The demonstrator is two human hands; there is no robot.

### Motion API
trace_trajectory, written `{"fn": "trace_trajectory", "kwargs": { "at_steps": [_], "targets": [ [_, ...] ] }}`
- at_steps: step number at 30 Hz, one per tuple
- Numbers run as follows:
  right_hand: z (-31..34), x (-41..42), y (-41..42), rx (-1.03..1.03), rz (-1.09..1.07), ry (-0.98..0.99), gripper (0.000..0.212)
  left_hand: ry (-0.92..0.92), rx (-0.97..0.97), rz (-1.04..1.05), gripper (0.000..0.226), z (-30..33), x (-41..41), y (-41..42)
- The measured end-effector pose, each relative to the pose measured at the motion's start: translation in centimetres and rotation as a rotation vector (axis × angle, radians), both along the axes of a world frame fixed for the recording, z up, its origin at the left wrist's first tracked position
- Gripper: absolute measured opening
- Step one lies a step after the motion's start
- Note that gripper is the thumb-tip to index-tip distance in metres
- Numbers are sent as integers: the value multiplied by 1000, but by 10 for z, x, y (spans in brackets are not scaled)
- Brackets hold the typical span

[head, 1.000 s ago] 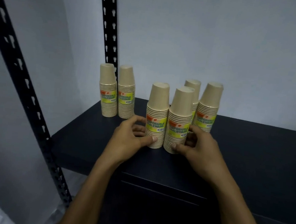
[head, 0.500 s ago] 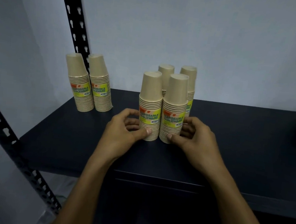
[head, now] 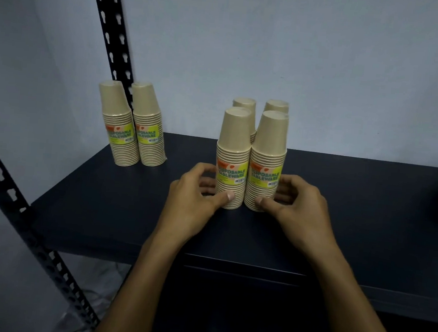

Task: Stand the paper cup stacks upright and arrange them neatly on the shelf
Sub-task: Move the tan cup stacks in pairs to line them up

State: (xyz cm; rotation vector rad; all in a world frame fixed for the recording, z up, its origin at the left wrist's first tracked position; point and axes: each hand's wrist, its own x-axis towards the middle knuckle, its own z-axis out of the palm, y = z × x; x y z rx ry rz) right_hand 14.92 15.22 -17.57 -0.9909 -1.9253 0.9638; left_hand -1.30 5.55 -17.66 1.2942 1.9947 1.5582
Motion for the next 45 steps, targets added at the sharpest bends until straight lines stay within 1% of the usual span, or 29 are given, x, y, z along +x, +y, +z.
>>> {"fn": "trace_trajectory", "kwargs": {
  "at_steps": [6, 10, 17, 23, 27, 31, 39, 43, 45],
  "targets": [
    [-2, 0, 0, 32, -11, -30, 53, 1, -24, -25, 56, -3, -2, 1],
    [-3, -1, 0, 33, -11, -32, 55, 7, -27, -21, 52, -4, -3, 2],
    [-2, 1, 2, -2, 15, -11, 52, 66, -30, 19, 49, -3, 0, 4],
    [-3, 0, 2, 36, 11, -45, 55, 165, -45, 35, 48, -5, 3, 6],
    [-3, -1, 3, 42, 13, -65, 56, 192, -42, 31, 48, -5, 4, 7],
    [-3, -1, 3, 41, 12, -73, 55, 166, -36, 44, 53, -6, 3, 7],
    [-4, -1, 3, 49, 17, -100, 54, 152, -34, 49, 48, -8, 1, 8],
    [-3, 0, 0, 47, -6, -130, 57, 138, -31, 34, 52, -9, 0, 7],
    [-1, 1, -4, 81, -48, -178, 54, 129, -31, 25, 55, -9, -1, 6]
  ]
}}
